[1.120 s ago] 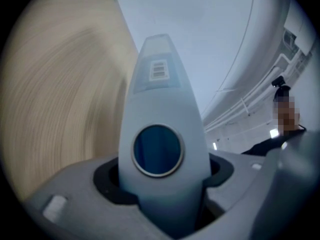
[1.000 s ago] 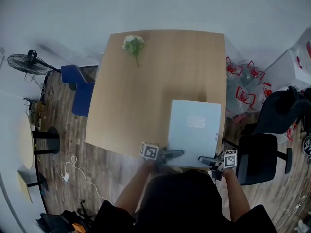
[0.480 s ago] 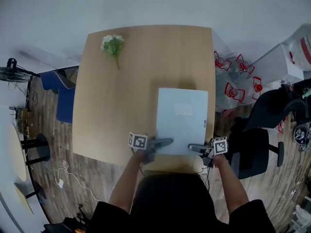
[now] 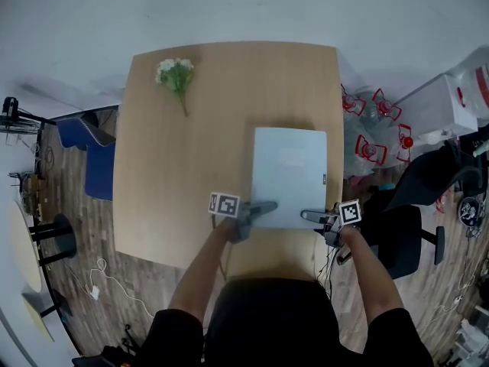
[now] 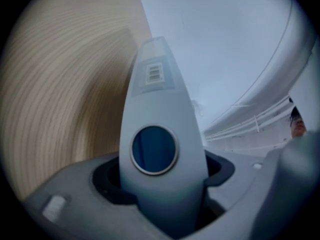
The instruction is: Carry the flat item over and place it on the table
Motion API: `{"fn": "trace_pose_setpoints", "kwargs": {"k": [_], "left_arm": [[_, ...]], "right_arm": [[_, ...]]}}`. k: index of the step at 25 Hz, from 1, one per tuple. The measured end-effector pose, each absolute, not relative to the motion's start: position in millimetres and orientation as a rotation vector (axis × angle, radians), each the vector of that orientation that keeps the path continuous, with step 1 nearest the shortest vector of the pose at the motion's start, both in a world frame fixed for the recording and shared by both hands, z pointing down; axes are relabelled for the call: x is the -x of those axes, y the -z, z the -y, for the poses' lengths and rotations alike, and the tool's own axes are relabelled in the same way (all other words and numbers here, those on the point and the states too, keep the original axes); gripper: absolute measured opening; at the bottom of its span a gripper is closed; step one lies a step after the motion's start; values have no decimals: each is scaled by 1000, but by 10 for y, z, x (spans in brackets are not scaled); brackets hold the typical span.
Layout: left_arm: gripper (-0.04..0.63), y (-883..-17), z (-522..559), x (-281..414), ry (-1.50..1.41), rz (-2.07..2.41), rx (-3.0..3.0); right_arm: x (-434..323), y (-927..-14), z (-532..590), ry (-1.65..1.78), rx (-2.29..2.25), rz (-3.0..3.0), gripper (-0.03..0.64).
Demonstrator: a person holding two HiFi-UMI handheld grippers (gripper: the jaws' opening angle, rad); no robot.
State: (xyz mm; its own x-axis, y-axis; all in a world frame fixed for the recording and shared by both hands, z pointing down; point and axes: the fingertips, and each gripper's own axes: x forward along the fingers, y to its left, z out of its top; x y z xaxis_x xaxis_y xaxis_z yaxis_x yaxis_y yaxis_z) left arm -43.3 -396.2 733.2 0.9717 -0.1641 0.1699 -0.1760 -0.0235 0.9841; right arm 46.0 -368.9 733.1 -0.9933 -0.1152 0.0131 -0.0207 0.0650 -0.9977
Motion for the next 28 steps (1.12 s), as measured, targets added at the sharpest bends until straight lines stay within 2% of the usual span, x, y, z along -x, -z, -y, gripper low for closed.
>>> {"fn": "trace_pose_setpoints", "kwargs": {"k": [12, 18, 25, 28], "left_arm": [[381, -7691, 4185, 495, -167, 326, -1524], [423, -7754, 4179, 524, -239, 447, -1551], [463, -7802, 4171, 569, -301, 584, -1567], [472, -7812, 4155, 608, -340, 655, -1596]], "right_arm": [[-351, -7595, 3922, 2194, 188, -2204, 333], [-471, -7797, 3874, 2290, 517, -2244, 399], [-547, -7790, 3894, 2225, 686, -2275, 419], [-543, -7777, 3882, 2232, 753, -2268, 449]]}}
